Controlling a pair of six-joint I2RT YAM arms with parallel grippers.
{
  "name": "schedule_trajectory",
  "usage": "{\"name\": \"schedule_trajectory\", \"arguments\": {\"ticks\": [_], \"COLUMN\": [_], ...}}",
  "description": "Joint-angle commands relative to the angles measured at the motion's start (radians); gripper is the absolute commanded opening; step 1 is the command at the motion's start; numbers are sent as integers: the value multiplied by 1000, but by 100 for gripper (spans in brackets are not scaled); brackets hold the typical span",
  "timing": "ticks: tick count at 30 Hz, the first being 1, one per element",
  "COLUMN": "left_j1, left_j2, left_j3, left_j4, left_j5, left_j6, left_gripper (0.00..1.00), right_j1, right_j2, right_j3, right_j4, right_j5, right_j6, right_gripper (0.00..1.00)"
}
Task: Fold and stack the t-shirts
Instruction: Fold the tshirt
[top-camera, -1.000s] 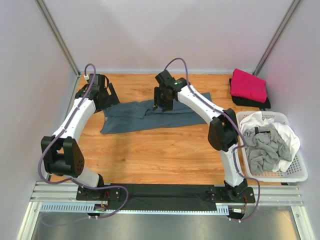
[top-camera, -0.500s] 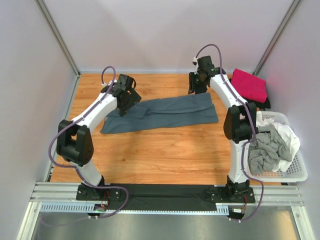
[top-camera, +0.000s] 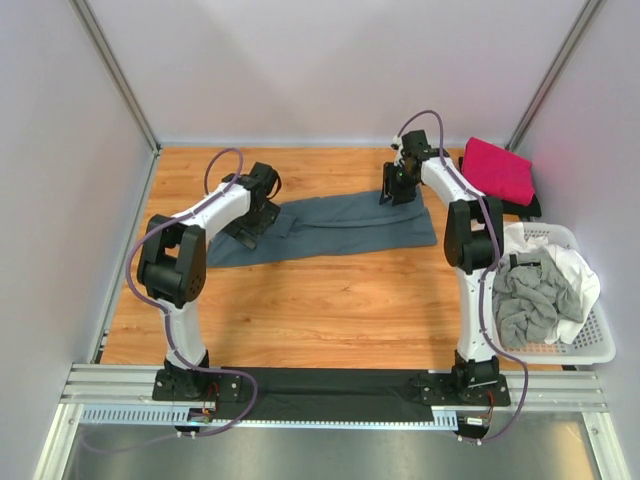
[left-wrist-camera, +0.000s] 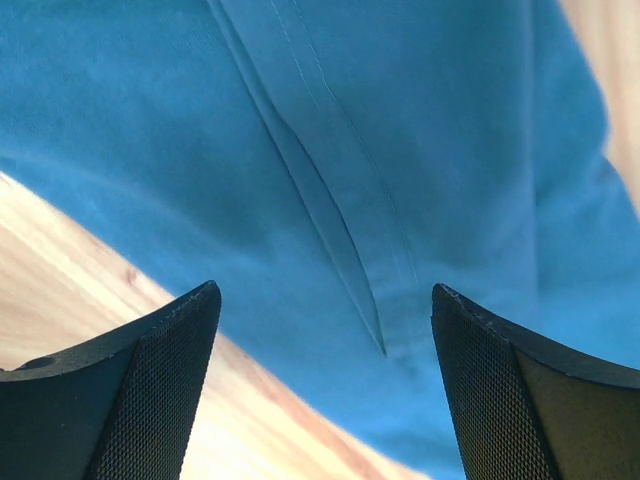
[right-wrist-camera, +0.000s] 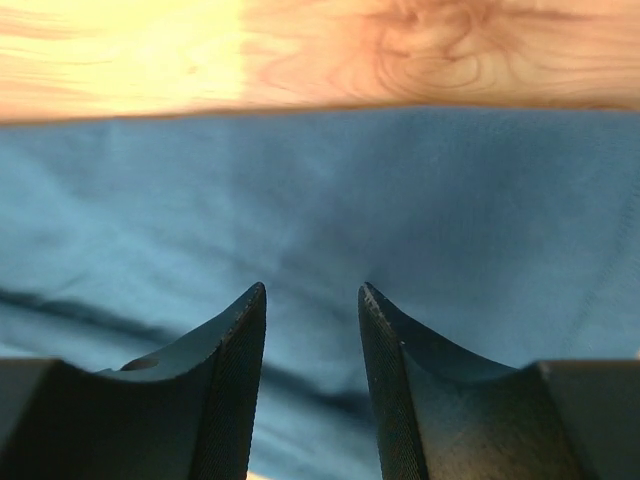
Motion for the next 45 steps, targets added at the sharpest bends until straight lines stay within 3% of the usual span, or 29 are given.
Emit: {"name": "schedule_trajectory", "arguments": {"ticks": [1,6,9,13,19,26,30,37,45], "left_j1": [0,29,83,144,144,100,49,-9,-45], "left_j2": [38,93,150,277,374,529,575,644,668], "left_j3": [47,82,101,251,403,685,757,816,889], "left_j4": [-16,-42,37,-35,36,68,119,224,321], "left_j5": [-62,-44,25,39,118,275,341,447,473], "left_j6": [-47,10,152,283,505,736,839,910,1054], "left_gripper": [91,91,92,92,87,84,84,83,85], "right_j1": [1,1,1,-1,16,145,237,408,459], "right_j2": [33,10,-48,-137,-283,-468,-516,-640,-740], "right_j3": [17,-72,-192,-368,-606,-949,-1063,-1161,-1151], "right_j4": [34,34,72,111,135,239,282,284,115], "right_j5": [-31,15,22,43,55,52,64,100,160], "right_j6": [25,34,39,68,172,240,266,327,455], "right_gripper": [44,42,41,38,34,34,34,33,29]}}
